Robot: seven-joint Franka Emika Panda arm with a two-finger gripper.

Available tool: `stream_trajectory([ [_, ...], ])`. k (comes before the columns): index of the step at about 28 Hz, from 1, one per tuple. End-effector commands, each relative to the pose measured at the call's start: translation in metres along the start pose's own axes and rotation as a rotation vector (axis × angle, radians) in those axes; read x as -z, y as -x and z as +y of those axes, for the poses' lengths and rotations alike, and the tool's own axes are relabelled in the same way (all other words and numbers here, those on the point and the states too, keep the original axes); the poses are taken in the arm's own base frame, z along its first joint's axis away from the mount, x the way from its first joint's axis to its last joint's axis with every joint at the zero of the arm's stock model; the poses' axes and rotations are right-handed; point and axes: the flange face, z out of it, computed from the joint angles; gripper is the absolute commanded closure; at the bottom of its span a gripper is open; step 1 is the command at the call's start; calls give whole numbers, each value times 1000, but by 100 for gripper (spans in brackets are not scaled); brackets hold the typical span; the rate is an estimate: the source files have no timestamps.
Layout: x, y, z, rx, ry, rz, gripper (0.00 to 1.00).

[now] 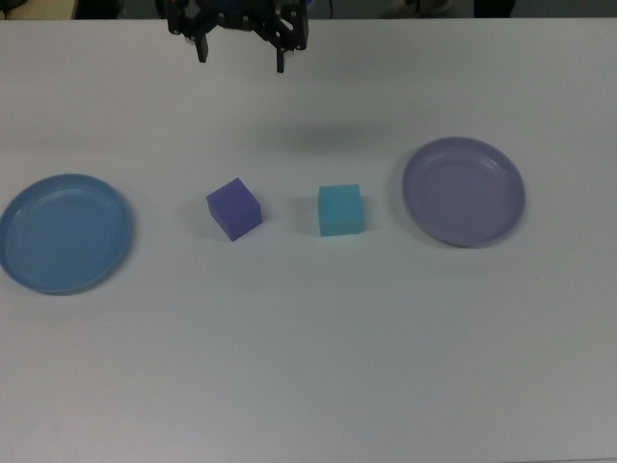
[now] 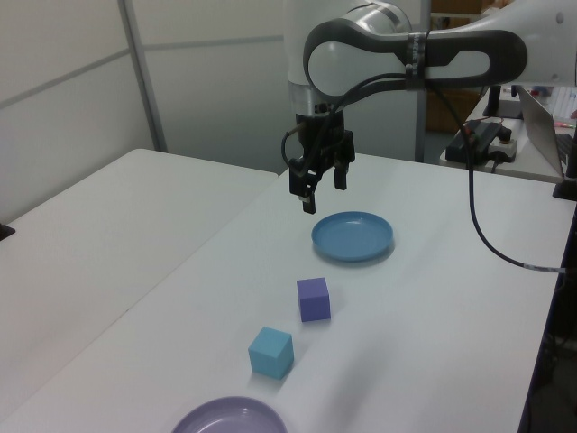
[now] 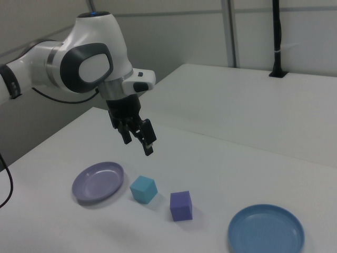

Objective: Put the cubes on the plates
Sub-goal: 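Move the gripper over the purple cube and lower it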

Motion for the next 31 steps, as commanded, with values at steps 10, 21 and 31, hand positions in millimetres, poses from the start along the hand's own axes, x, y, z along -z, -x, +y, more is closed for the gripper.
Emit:
stream_trajectory([
  [10, -17, 2, 4, 256, -33, -65, 0],
  [21, -90, -21, 15, 570, -15, -190, 0],
  [31, -153, -51, 30, 683, 24, -158, 0],
])
